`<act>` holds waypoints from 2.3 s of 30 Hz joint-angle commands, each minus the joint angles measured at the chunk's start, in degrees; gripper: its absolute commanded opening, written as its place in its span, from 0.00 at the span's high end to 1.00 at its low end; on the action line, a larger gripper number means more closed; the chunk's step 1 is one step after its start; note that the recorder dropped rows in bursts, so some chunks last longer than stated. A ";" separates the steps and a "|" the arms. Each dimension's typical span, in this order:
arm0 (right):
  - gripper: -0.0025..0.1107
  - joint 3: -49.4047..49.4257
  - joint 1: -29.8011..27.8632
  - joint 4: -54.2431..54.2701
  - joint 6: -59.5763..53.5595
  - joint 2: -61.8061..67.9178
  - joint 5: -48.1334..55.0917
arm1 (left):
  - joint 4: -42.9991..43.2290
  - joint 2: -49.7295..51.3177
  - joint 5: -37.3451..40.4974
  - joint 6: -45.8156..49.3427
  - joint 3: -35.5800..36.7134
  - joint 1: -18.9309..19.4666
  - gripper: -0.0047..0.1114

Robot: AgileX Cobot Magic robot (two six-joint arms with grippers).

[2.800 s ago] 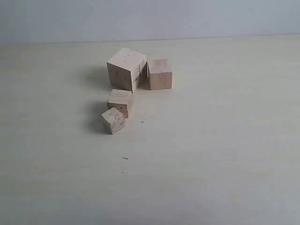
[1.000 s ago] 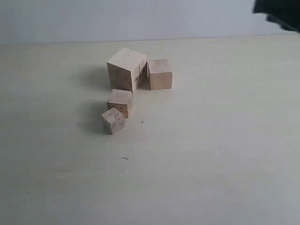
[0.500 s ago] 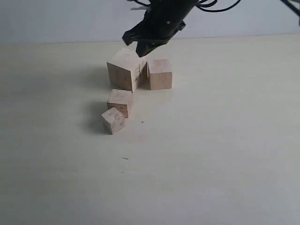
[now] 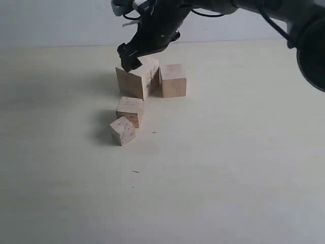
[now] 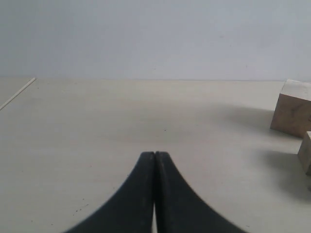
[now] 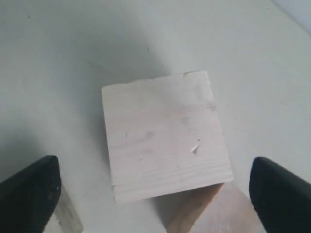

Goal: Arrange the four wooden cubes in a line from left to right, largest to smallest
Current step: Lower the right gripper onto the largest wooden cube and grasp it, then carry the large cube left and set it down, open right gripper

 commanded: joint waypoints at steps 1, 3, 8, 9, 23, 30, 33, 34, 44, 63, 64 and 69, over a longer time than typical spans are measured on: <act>0.05 -0.39 -0.29 -1.13 -1.72 2.87 -5.47 | -0.43 -0.32 -0.04 0.23 -0.01 0.18 0.96; 0.05 -0.39 -0.57 -0.93 -2.37 4.13 -7.23 | -0.43 -0.32 -0.04 0.23 -0.01 0.18 0.96; 0.05 -0.39 -0.94 0.01 -3.76 7.19 -11.55 | -0.43 -0.32 -0.04 0.33 -0.01 0.18 0.96; 0.05 -0.39 -0.94 0.91 -5.03 7.44 -12.30 | -0.43 -0.32 -0.04 0.33 -0.01 0.18 0.96; 0.97 -0.39 -0.22 6.61 -10.50 7.78 -18.16 | -0.43 -0.32 -0.04 0.33 -0.01 0.18 0.96; 0.97 -0.39 4.57 8.13 -13.21 1.92 -17.93 | -0.43 -0.32 -0.04 0.33 -0.01 0.18 0.96; 0.97 -0.39 7.56 8.13 -15.75 0.06 -15.85 | -0.43 -0.32 -0.04 0.45 -0.01 0.18 0.96; 0.97 -0.39 8.44 8.13 -15.95 -0.10 -15.16 | -0.43 -0.32 -0.04 0.45 -0.01 0.18 0.96; 0.97 -0.25 15.04 8.04 -15.84 2.19 -3.01 | -0.43 -0.32 -0.04 0.45 -0.01 0.18 0.96; 0.97 4.32 17.71 10.66 -22.07 5.05 5.26 | -0.43 -0.32 -0.04 0.45 -0.01 0.18 0.96; 0.97 4.32 17.71 10.66 -22.07 5.05 7.22 | -0.43 -0.32 -0.04 0.45 -0.01 0.18 0.96; 0.97 4.32 17.71 14.25 -26.36 5.26 11.89 | -0.43 -0.32 -0.04 0.45 -0.01 0.18 0.96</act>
